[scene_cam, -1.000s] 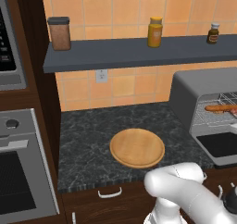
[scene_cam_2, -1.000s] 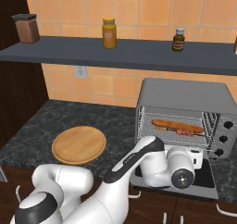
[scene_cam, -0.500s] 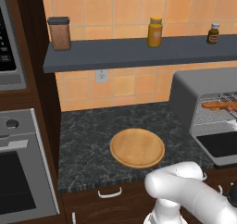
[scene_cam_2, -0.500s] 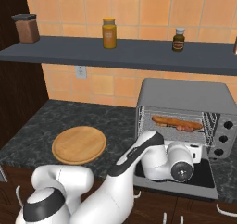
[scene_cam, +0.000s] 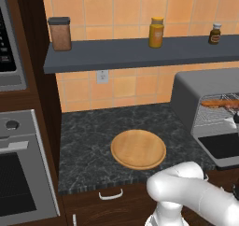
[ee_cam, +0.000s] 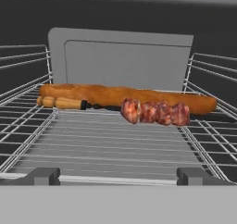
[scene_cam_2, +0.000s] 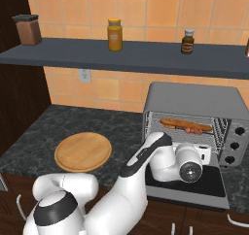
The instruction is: Pick up the kebab skewer and baguette bread, and place them inside the toaster oven. Close the toaster oven door and start by setting the timer.
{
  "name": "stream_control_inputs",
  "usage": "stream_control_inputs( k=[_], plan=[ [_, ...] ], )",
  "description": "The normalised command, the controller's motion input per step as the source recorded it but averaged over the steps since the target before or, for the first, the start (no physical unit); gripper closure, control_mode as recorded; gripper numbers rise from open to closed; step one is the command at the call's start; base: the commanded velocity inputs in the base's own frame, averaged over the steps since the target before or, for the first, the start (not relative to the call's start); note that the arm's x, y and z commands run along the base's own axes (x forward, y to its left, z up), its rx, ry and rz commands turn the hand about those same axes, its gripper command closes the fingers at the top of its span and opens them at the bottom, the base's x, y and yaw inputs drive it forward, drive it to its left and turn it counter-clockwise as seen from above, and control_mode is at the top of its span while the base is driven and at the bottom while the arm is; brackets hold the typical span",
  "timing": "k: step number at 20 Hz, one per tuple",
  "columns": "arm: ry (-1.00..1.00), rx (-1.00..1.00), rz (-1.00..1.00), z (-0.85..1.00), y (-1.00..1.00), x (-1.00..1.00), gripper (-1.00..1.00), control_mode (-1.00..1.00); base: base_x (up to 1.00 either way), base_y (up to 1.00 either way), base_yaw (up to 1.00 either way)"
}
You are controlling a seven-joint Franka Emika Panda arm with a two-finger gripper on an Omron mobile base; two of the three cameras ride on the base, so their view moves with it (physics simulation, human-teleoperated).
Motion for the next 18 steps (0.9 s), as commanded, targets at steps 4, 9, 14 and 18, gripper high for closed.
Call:
stream_control_inputs(
  k=[4,9,14,18],
  plan=[
    [0.00,0.00,0.00,0.00,0.00,0.24,-1.00,-1.00,0.00,0.00,0.00],
    [0.00,0.00,0.00,0.00,0.00,0.24,-1.00,-1.00,0.00,0.00,0.00],
    [0.00,0.00,0.00,0.00,0.00,0.26,-1.00,-1.00,0.00,0.00,0.00],
    [0.00,0.00,0.00,0.00,0.00,0.24,-1.00,-1.00,0.00,0.00,0.00]
  ],
)
